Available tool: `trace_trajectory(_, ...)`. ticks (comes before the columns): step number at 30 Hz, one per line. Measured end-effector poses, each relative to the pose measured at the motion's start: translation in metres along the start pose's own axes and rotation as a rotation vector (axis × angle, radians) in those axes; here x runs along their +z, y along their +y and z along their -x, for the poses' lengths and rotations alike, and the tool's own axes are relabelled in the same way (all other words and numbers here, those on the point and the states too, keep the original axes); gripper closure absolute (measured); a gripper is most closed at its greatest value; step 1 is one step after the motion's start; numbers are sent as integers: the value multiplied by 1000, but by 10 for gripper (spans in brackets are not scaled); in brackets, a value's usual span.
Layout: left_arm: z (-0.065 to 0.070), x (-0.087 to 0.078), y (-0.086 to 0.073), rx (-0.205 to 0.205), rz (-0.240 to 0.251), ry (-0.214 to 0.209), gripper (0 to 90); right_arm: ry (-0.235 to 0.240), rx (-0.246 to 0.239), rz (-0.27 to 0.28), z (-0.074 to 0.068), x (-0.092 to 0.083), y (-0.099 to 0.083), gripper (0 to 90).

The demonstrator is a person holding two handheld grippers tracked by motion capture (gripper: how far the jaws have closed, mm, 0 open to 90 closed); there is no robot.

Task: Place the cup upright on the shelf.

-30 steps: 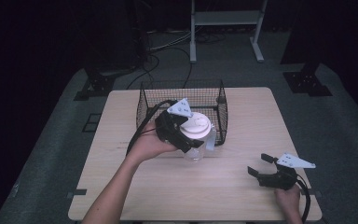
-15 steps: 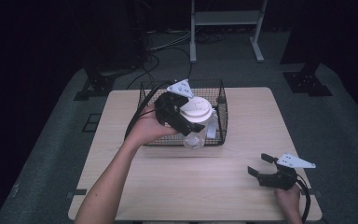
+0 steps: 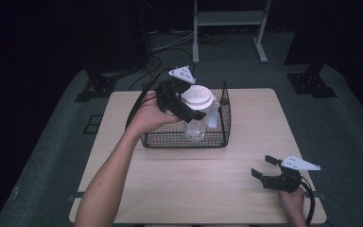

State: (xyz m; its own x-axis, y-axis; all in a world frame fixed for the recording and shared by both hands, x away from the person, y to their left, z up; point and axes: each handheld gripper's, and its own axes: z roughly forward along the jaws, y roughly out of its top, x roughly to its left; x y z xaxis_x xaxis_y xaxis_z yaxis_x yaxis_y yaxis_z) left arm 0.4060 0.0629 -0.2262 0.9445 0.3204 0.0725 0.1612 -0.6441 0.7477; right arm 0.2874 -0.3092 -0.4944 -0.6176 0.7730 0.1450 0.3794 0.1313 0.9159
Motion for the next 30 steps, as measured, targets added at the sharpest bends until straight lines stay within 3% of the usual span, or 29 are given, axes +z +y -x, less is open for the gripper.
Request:
trace_trajectory(17, -34, 5, 8, -49, -31, 46, 52, 4, 3, 8, 1, -1, 0, 129)
trace_trajectory(30, -62, 23, 2, -111, -64, 86, 52, 8, 16, 17, 1, -1, 0, 128)
